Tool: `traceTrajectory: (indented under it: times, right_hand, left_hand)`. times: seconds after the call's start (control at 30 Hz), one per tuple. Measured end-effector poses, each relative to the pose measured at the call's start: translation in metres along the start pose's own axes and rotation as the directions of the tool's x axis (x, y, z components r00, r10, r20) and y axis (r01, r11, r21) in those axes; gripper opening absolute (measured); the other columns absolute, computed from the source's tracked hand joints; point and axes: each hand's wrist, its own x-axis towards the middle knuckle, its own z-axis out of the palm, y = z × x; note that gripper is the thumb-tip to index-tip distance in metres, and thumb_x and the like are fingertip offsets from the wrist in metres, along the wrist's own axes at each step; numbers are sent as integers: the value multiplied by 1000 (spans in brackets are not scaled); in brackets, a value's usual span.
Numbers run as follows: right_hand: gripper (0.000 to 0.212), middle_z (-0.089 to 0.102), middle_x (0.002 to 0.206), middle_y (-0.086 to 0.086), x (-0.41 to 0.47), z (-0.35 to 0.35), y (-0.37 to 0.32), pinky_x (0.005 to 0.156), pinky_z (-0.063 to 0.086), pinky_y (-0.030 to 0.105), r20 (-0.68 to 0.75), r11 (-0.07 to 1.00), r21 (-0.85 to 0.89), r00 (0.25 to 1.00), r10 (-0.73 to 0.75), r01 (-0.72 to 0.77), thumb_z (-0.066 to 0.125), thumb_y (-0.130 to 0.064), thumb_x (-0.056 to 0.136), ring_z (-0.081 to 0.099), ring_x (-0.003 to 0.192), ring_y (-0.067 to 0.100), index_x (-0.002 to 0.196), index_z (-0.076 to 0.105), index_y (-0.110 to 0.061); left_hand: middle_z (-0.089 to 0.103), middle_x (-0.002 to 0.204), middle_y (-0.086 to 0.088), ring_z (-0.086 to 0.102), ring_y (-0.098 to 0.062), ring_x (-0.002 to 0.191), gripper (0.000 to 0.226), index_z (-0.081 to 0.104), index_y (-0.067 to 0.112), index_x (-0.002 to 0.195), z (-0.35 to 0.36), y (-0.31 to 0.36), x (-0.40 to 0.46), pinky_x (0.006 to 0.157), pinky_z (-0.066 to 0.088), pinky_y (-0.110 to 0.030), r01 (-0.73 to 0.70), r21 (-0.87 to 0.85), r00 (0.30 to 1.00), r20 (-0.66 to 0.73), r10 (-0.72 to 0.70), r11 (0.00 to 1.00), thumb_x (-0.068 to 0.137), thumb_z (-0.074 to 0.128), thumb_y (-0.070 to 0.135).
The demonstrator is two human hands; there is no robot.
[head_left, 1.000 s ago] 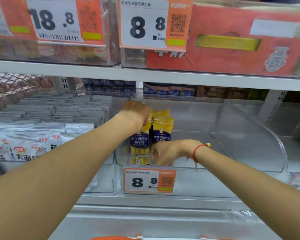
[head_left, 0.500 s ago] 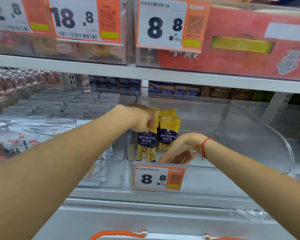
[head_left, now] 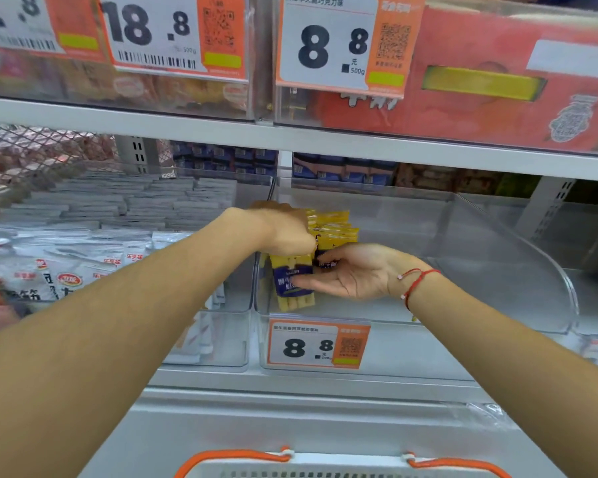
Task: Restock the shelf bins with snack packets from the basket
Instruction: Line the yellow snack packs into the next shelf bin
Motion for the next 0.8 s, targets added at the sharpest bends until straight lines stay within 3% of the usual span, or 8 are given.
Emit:
traceTrajectory:
  times: [0.07, 0.13, 0.23, 0.27, 0.33, 0.6, 0.7, 0.8]
  right_hand:
    - [40, 59, 117, 33, -1, -4, 0, 76, 56, 43, 8, 997, 68, 999, -44, 43, 27, -1, 97, 68, 87, 44, 131, 41, 13]
    - [36, 61, 118, 29, -5, -4, 1, 78, 55, 41, -1, 997, 10, 997, -71, 71, 30, 3, 96, 68, 89, 41, 126, 47, 12]
    - [14, 73, 86, 15, -2, 4, 9, 69, 57, 26, -157, 907, -412, 973, -170, 92, 55, -6, 93, 72, 69, 20, 102, 63, 1]
    - [12, 73, 76, 9, 2, 8, 12, 67, 56, 22, -210, 815, -573, 946, -246, 85, 62, -13, 91, 70, 63, 13, 96, 65, -3]
    - [15, 72, 68, 3, 11, 11, 16, 66, 55, 18, -232, 707, -699, 901, -366, 107, 66, -20, 88, 67, 57, 7, 93, 65, -5]
    - [13, 66, 80, 6, 14, 22, 17, 79, 54, 26, -294, 718, -695, 900, -323, 31, 57, -19, 95, 64, 72, 14, 90, 59, -7]
    - [14, 65, 85, 7, 11, 23, 19, 91, 51, 32, -301, 768, -639, 905, -301, 43, 54, -12, 95, 64, 84, 19, 107, 57, -5]
    - [21, 66, 93, 4, -8, 23, 19, 90, 50, 31, -286, 717, -698, 917, -277, -1, 54, -11, 95, 62, 95, 18, 115, 60, -6]
  left_hand:
    - [63, 90, -4, 53, -22, 74, 26, 59, 21, 86, 0, -1, -2, 65, 44, -28, -33, 48, 998, 52, 31, 998, 74, 60, 44]
    - [64, 114, -6, 61, -25, 94, 43, 64, 20, 106, 0, -2, -3, 79, 53, -33, -64, 101, 996, 74, 57, 993, 72, 69, 45]
    - [55, 127, -4, 57, -25, 109, 48, 57, 25, 128, 0, -2, -4, 87, 50, -33, -88, 185, 996, 3, 89, 979, 83, 71, 31]
    - [54, 128, -4, 56, -25, 110, 45, 56, 25, 128, 0, -1, -5, 85, 48, -30, -83, 198, 996, -16, 88, 977, 85, 70, 28]
    - [54, 126, -4, 56, -25, 109, 39, 57, 21, 123, 0, 3, -6, 81, 44, -29, -68, 242, 996, -46, 81, 968, 86, 70, 24]
    - [61, 116, -4, 58, -24, 104, 22, 59, 14, 110, 0, 11, -8, 75, 41, -30, -30, 417, 987, -132, 94, 908, 89, 64, 15]
    - [63, 114, -3, 58, -23, 95, 21, 62, 14, 112, -2, 13, -14, 74, 43, -29, -52, 406, 993, -75, 90, 913, 92, 55, 9]
    - [62, 111, -2, 51, -21, 87, 29, 57, 15, 122, -2, 16, -22, 73, 46, -30, -76, 453, 997, 6, 82, 888, 94, 50, 9]
